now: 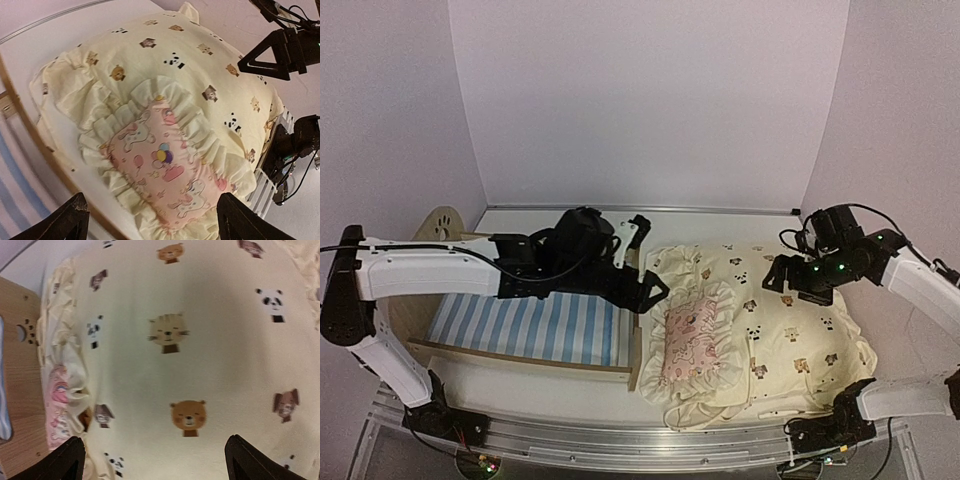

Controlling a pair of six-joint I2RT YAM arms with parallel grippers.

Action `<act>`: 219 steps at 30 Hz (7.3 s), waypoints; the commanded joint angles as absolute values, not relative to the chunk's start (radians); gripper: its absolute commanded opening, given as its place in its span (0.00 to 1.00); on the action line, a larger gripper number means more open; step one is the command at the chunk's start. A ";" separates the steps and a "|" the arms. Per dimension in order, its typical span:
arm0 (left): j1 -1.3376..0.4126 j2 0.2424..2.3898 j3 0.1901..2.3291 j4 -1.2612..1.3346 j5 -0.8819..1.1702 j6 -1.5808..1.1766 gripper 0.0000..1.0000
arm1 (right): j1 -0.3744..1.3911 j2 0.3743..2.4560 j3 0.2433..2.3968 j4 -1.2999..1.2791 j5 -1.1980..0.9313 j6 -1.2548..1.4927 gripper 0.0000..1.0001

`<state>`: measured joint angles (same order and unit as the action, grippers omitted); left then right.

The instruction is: Set up the pet bed

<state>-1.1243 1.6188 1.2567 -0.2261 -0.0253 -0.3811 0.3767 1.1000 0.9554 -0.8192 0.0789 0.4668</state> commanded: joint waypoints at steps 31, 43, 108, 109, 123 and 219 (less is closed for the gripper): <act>-1.273 2.143 1.751 -0.405 -0.120 -0.355 0.83 | 0.107 1.292 0.806 -0.700 0.000 0.309 0.38; -1.201 1.858 1.500 -0.379 -0.199 -0.354 0.84 | 0.107 1.177 0.972 -0.731 0.072 0.225 0.00; -1.018 1.041 1.309 -0.557 -0.365 -0.236 1.00 | 0.508 1.801 2.189 -0.183 -0.966 0.483 0.00; -1.018 1.035 1.307 -0.565 -0.371 -0.237 1.00 | 0.530 1.837 2.221 -0.184 -0.968 0.484 0.00; -1.018 0.988 1.316 -0.648 -0.443 -0.272 1.00 | 0.734 2.084 2.282 -0.139 -1.054 0.445 0.00; -0.181 1.110 1.141 -0.564 0.360 -0.489 0.00 | 0.842 1.755 1.549 -0.422 -0.311 0.650 0.00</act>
<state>-0.1743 1.1827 0.9918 -0.4587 0.4326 -0.5214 0.8387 1.7036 1.3383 -0.3255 -0.3517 0.7904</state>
